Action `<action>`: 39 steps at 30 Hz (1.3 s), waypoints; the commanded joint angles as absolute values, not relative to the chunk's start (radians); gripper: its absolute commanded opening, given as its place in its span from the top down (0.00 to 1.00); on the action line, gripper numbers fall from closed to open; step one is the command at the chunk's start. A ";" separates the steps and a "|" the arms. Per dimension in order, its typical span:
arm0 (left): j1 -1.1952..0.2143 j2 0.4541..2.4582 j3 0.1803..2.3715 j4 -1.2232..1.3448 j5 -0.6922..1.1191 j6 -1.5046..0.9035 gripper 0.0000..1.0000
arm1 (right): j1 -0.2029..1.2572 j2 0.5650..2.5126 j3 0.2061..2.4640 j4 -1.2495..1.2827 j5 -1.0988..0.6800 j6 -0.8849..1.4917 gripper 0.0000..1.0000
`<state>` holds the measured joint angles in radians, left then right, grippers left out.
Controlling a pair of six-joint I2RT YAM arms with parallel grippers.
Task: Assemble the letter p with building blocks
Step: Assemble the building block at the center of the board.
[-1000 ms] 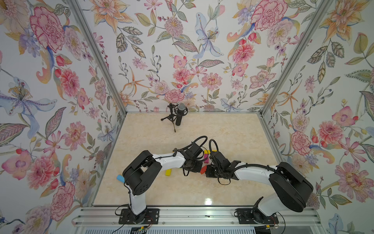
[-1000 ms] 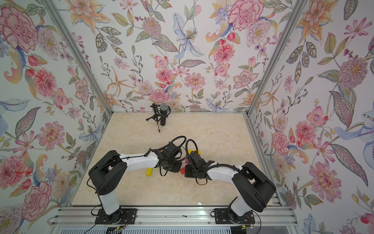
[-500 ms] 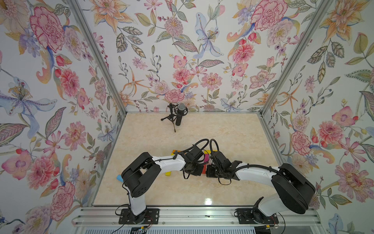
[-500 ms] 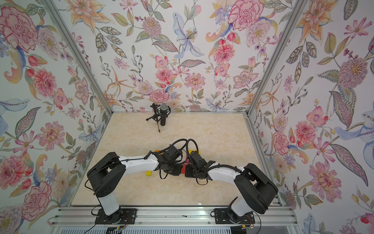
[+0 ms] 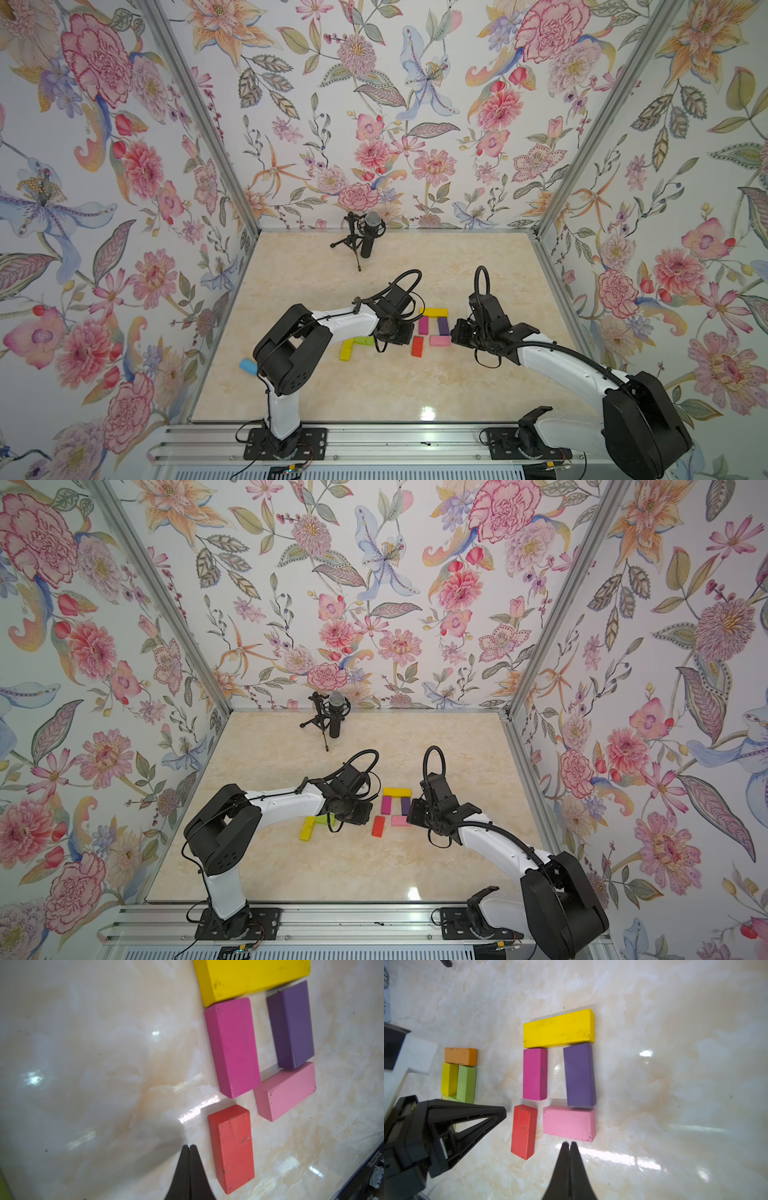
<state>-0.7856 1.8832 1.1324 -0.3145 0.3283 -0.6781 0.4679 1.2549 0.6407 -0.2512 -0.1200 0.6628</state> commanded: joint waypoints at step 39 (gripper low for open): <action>-0.848 1.935 1.151 -0.327 0.317 -0.748 1.00 | 0.330 1.227 0.543 -0.296 -0.198 0.560 1.00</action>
